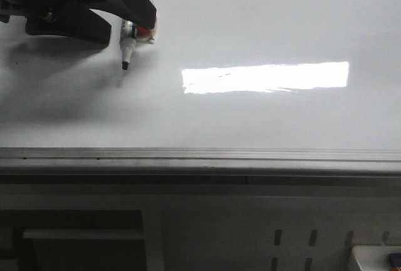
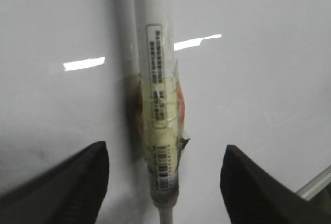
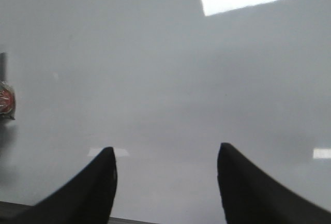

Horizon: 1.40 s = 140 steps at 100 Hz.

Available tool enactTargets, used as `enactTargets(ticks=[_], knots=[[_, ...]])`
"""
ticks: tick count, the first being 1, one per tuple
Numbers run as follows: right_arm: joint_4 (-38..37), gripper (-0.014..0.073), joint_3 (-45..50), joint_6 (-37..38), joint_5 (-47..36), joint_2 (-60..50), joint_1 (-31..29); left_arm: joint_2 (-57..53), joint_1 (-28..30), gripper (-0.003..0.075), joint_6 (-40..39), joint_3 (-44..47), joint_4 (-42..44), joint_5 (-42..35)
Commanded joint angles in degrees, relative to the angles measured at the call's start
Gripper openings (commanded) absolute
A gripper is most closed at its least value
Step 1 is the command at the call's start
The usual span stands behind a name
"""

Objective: Write number 3 on whiteboard

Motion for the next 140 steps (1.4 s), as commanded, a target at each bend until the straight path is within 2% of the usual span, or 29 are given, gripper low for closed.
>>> enactTargets(ticks=[1, 11, 27, 47, 62, 86, 94, 114, 140], knots=[[-0.1, 0.0385, -2.0, -0.6, -4.5, 0.9, 0.1, 0.8, 0.0, 0.0421, -0.1, -1.4, -0.4, -4.0], [-0.1, 0.0385, -2.0, -0.6, -4.5, 0.9, 0.1, 1.6, 0.0, 0.0300, -0.1, -1.4, 0.2, -3.9], [-0.1, 0.0385, -4.0, -2.2, -3.7, 0.9, 1.2, 1.7, 0.0, -0.0020, -0.1, -1.4, 0.3, -2.9], [0.0, 0.0385, -10.6, -6.0, -1.8, 3.7, 8.1, 0.4, -0.4, -0.0020, 0.2, -1.4, 1.4, -0.2], [0.0, 0.0385, -15.7, -13.0, 1.5, 8.6, 17.1, -4.7, -3.2, -0.0020, 0.4, -1.4, 9.2, 3.7], [-0.3, 0.0385, -23.4, -26.2, 6.3, 19.7, 33.7, -15.4, -11.5, -0.0020, 15.1, -1.4, 21.6, 16.1], [-1.0, 0.0386, -25.2, -26.3, 6.2, 23.1, 37.3, -18.6, -14.0, -0.0020, 16.9, -1.4, 26.5, 18.8], [-1.0, 0.0387, -29.3, -26.3, 4.7, 28.8, 42.8, -24.9, -17.7, -0.0020, 17.0, -1.4, 35.5, 19.2], [-1.2, 0.0387, -32.1, -26.3, -0.5, 34.5, 49.5, -25.9, -17.7, -0.0020, 17.0, -1.4, 39.2, 20.9]])
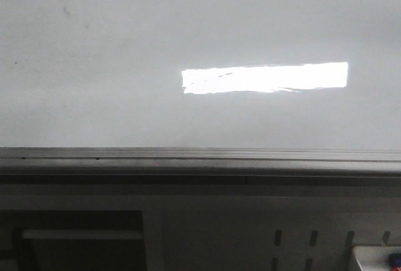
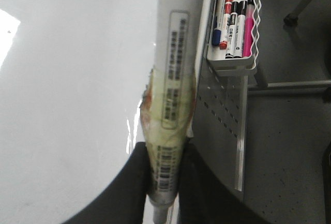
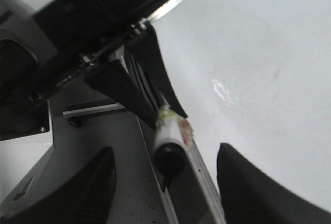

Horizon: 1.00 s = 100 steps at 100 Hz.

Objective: Write number 3 on whiteboard

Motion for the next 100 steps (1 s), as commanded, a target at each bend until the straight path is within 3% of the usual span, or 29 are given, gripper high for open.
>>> enactTargets(ticks=[1, 61, 83, 100], knots=[[-0.4, 0.0387, -2.7, -0.7, -5.9, 1.7, 1.3, -0.5, -0.4, -0.0020, 0.1, -1.6, -0.2, -2.2], [1.6, 0.0377, -3.1, -0.6, -9.1, 10.1, 1.3, -0.5, -0.4, -0.0020, 1.3, -1.6, -0.5, -1.8], [1.8, 0.0190, -3.1, -0.6, -9.9, 10.8, 1.3, -0.5, -0.4, -0.0020, 1.3, -1.6, -1.9, -1.8], [1.9, 0.0097, -3.1, -0.6, -10.0, 10.8, 1.3, -0.5, -0.4, -0.0020, 1.3, -1.6, -2.0, -1.7]])
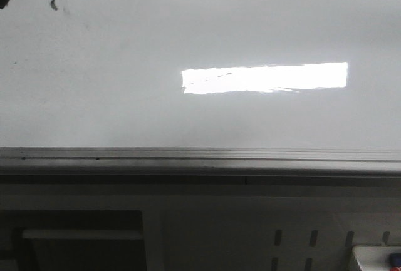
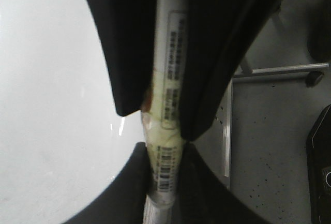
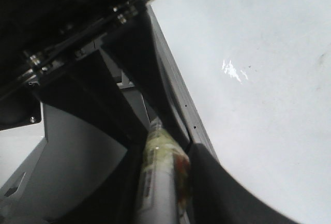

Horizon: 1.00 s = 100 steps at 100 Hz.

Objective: Write number 3 on whiteboard

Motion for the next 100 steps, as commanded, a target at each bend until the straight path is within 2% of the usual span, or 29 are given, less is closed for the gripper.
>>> enactTargets(ticks=[1, 16, 28, 35, 47, 55, 63, 73, 93, 100], knots=[[1.0, 0.0097, -2.1, -0.5, -4.6, -0.9, 0.1, -0.5, -0.4, -0.0020, -0.2, -1.7, -1.5, -5.2], [1.0, -0.0071, -2.1, -0.5, -4.0, -0.9, 0.1, -0.5, -0.4, -0.0020, -0.4, -1.7, -1.5, -5.3], [1.0, -0.0066, -2.1, -0.5, -3.6, -0.9, 0.1, -0.7, -0.4, 0.0005, -0.8, -1.7, -1.5, -5.3], [0.9, -0.0066, -2.1, -0.5, -3.6, -0.9, 0.1, -1.0, -0.4, 0.0104, -2.0, -1.7, -1.5, -5.3], [0.0, -0.0066, -2.1, -0.5, -3.4, -1.6, -0.5, -2.9, -0.4, 0.0371, -5.8, -1.7, -1.5, -5.5], [-0.4, -0.0065, -2.1, -0.5, -3.0, -2.3, -1.8, -5.2, -0.4, 0.0453, -7.6, -1.7, -1.5, -5.3], [-0.5, -0.0065, -2.1, -0.5, -2.6, -2.8, -4.2, -8.8, -0.4, 0.0435, -8.9, -1.7, -1.5, -5.3], [-0.5, -0.0064, -2.1, -0.5, -2.0, -3.5, -7.9, -14.4, -0.3, 0.0360, -13.3, -1.7, 0.0, -5.1], [-1.6, -0.0064, -2.0, -0.5, -2.5, -3.6, -15.9, -28.2, -0.2, 0.0206, -33.9, 0.3, 12.9, -4.8], [-2.3, -0.0064, -2.0, -0.5, -3.5, -3.3, -18.4, -32.9, -0.2, 0.0159, -38.4, 2.3, 16.7, -4.5]])
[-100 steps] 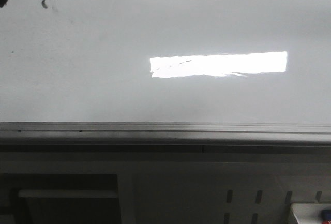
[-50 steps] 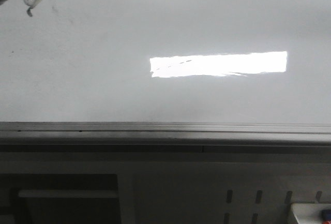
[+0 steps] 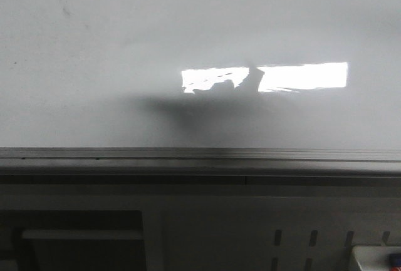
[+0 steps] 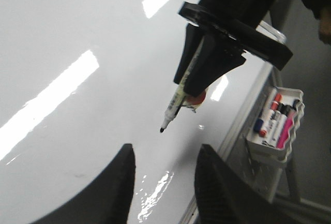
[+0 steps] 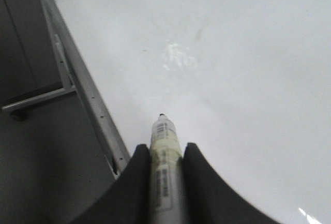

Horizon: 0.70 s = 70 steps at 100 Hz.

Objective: Write number 3 on whiteboard

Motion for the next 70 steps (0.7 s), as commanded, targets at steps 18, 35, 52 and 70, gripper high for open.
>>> enactTargets(ticks=[18, 35, 52, 70], knots=[[-1.4, -0.0064, -2.0, 0.2, -7.2, -0.2, -8.3, -13.2, -0.2, 0.0000, -10.9, 6.0, 7.7, -3.2], [-1.4, -0.0064, -2.0, 0.2, -7.1, 1.3, -9.7, -16.3, -0.2, -0.0020, -12.4, 8.7, 7.6, -3.2], [-1.4, -0.0064, -1.9, 0.2, -6.5, 2.9, -9.7, -16.4, -0.2, -0.0020, -12.4, 9.7, 7.5, -3.2], [-1.4, -0.0064, -1.9, 0.2, -5.4, 4.4, -9.7, -16.4, -0.2, -0.0020, -12.4, 9.7, 7.5, -3.2]])
